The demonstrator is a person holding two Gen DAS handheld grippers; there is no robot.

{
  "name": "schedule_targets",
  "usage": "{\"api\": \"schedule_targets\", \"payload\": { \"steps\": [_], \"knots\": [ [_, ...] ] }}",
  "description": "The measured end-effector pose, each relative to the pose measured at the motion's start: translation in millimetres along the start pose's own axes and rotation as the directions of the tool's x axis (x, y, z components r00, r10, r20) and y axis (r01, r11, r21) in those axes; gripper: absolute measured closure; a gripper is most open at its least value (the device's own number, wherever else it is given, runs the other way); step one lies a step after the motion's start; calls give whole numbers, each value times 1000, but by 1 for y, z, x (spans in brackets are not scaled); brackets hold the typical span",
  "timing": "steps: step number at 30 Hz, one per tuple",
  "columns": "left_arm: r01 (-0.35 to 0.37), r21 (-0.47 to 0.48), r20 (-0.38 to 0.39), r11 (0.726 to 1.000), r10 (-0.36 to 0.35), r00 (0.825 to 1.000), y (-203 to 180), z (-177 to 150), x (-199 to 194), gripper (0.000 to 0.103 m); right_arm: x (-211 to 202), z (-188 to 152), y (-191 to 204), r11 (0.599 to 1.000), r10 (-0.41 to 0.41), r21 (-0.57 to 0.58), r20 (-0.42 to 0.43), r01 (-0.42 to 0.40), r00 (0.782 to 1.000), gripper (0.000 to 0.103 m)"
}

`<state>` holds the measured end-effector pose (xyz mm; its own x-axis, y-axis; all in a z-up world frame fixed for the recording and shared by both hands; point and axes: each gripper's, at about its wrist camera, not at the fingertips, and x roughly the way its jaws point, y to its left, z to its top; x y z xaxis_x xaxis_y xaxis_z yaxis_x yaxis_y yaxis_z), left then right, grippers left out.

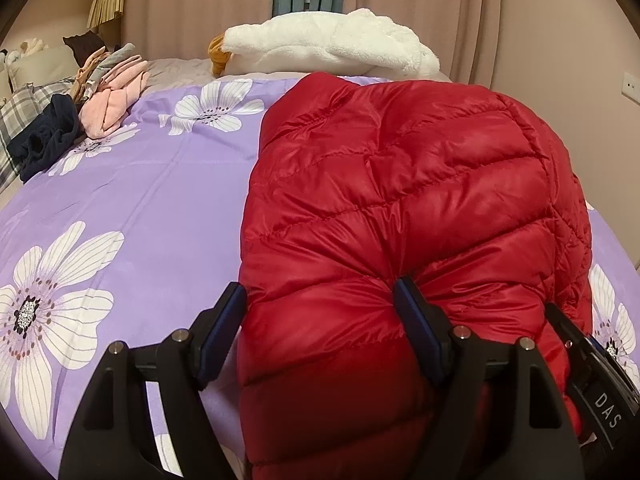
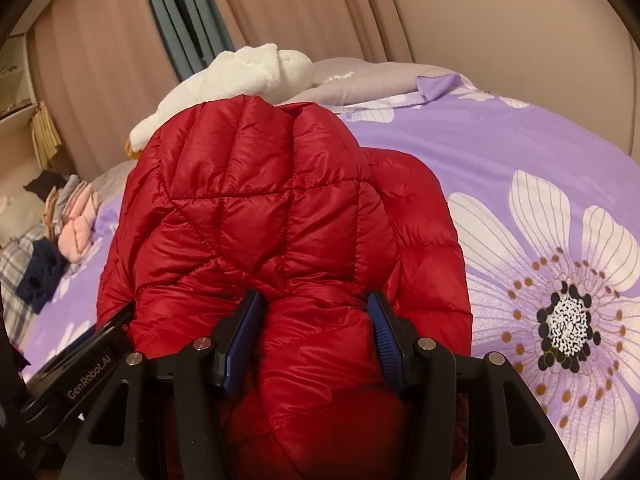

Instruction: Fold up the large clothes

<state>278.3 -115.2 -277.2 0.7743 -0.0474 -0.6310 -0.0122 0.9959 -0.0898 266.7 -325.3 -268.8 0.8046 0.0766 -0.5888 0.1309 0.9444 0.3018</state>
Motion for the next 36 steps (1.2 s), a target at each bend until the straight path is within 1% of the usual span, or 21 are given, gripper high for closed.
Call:
{"api": "schedule_targets", "payload": {
  "steps": [13,30,33,36],
  "knots": [
    [6,-13,8,1000,-6,1000,2,0,-1,25,0,0,-4,1000,25,19,2,-25,1000,49],
    [14,-37,12,999,-13,1000,3,-1,0,21,0,0,-8,998,49,35,2,-49,999,48],
    [-2,-23,24,1000,3,1000,2,-1,-1,21,1,0,-9,998,51,37,1,-51,999,48],
    [0,-24,31,1000,1,1000,4,-2,-2,21,1,0,-10,998,55,39,2,-55,998,47]
  ]
}}
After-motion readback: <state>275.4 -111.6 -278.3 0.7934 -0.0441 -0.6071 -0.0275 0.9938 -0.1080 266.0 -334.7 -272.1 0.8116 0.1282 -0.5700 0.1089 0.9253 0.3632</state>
